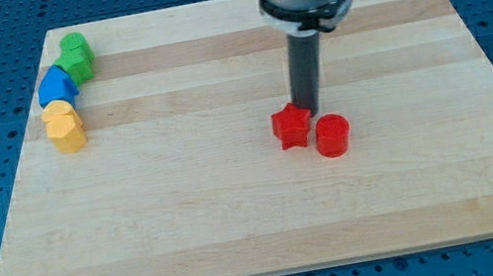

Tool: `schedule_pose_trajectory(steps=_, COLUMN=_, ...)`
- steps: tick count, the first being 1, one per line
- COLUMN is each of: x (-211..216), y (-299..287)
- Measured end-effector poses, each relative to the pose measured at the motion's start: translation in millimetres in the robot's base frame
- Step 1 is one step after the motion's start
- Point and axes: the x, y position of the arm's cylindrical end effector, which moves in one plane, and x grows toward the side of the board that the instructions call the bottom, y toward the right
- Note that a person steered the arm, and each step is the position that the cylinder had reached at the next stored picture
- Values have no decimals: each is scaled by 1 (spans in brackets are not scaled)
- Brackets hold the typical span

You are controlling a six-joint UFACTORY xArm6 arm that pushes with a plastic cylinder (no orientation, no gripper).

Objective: Move the red star left to the red circle

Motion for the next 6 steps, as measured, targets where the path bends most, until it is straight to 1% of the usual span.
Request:
schedule_pose_trajectory(steps=1, x=-2, y=-8)
schedule_pose_trajectory(steps=2, x=-5, y=56)
schedule_pose_trajectory(steps=3, x=7, y=74)
schedule_pose_trajectory(steps=4, x=7, y=33)
schedule_pose_trajectory(steps=5, x=10, y=-44)
schedule_pose_trajectory(steps=6, x=7, y=-72)
